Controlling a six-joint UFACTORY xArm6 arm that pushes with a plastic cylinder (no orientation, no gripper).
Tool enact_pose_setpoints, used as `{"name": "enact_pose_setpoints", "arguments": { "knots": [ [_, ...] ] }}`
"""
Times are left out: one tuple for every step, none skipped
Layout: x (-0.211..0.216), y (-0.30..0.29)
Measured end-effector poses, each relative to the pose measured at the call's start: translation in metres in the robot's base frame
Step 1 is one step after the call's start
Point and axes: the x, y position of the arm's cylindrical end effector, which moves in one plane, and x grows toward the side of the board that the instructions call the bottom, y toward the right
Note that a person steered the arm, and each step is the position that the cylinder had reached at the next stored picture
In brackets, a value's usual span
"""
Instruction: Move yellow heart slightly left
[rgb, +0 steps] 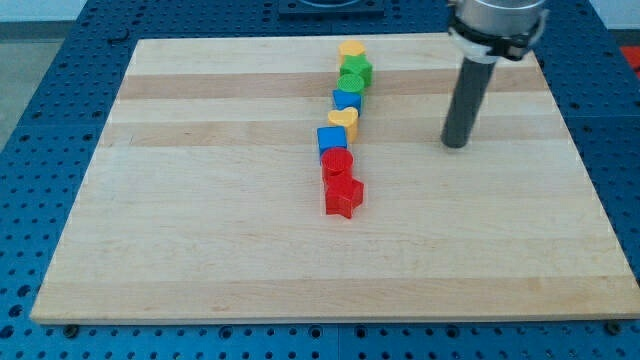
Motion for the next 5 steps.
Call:
{"name": "enact_pose_setpoints", "arguments": {
  "knots": [
    [-0.006, -0.016],
    [-0.013, -0.022],
    [-0.019, -0.040],
    [-0.019, -0.065],
    [-0.019, -0.090]
  ]
}}
